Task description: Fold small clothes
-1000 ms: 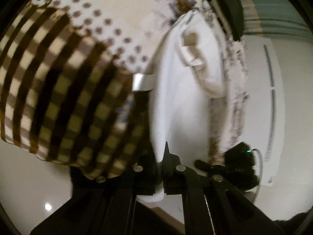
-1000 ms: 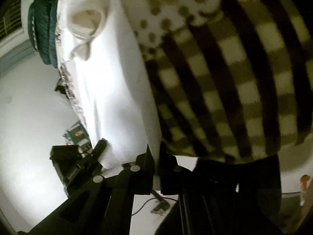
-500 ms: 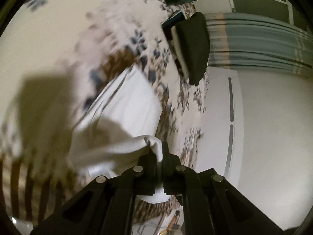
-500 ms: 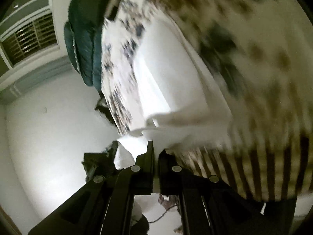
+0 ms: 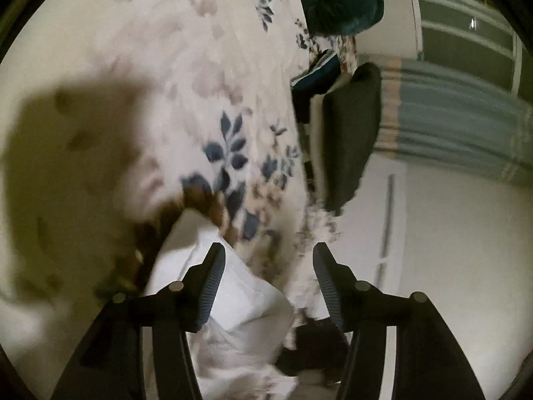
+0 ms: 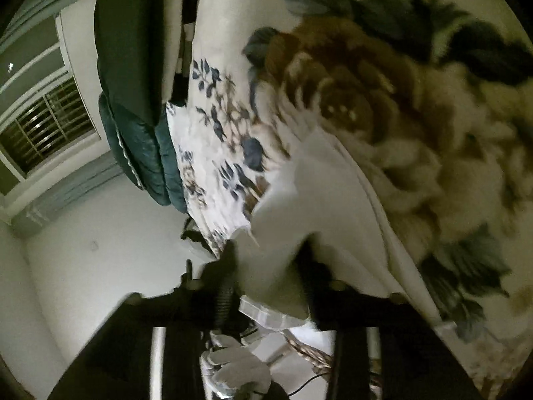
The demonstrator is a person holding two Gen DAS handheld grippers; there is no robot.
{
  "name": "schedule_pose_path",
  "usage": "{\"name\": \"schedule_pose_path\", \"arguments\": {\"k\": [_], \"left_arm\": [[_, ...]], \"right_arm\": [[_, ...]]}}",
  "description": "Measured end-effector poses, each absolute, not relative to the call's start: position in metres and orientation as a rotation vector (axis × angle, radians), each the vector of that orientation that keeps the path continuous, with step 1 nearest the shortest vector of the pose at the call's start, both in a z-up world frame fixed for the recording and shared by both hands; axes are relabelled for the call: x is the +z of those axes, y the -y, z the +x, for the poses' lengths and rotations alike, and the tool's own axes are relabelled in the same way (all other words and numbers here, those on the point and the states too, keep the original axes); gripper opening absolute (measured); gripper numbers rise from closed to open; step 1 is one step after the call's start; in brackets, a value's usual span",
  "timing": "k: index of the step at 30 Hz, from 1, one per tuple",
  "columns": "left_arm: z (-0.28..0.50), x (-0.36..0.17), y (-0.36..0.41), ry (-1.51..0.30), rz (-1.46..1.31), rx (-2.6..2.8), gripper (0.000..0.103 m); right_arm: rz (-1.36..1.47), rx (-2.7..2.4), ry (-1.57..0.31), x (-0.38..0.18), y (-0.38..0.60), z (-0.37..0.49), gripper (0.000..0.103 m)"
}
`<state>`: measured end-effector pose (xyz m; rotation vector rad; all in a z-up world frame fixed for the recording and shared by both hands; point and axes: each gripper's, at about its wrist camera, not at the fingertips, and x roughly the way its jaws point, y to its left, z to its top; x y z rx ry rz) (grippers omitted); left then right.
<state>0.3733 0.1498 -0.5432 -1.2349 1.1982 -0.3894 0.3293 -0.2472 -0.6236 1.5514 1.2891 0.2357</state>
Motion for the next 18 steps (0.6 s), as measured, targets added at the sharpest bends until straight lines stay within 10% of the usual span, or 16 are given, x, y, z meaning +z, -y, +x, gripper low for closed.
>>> {"name": "schedule_pose_path", "arguments": {"k": [15,17,18], "left_arm": [[0.370,-0.539,-0.089,-1.387,-0.523,-0.494,0.055],[0.374,-0.537,-0.076,-1.349,-0.440,-0.493,0.003],[0.378,-0.536,-0.072,-1.344,-0.419,-0.498,0.002]], "right_arm": [[0.951,0.202,-1.441,-0.604,0.230,0.368,0.051],[0.916,0.187,-1.432,-0.603,0.227,0.371,0.042],[0.886,0.176,-1.421,-0.599,0.225,0.376,0.014]]}}
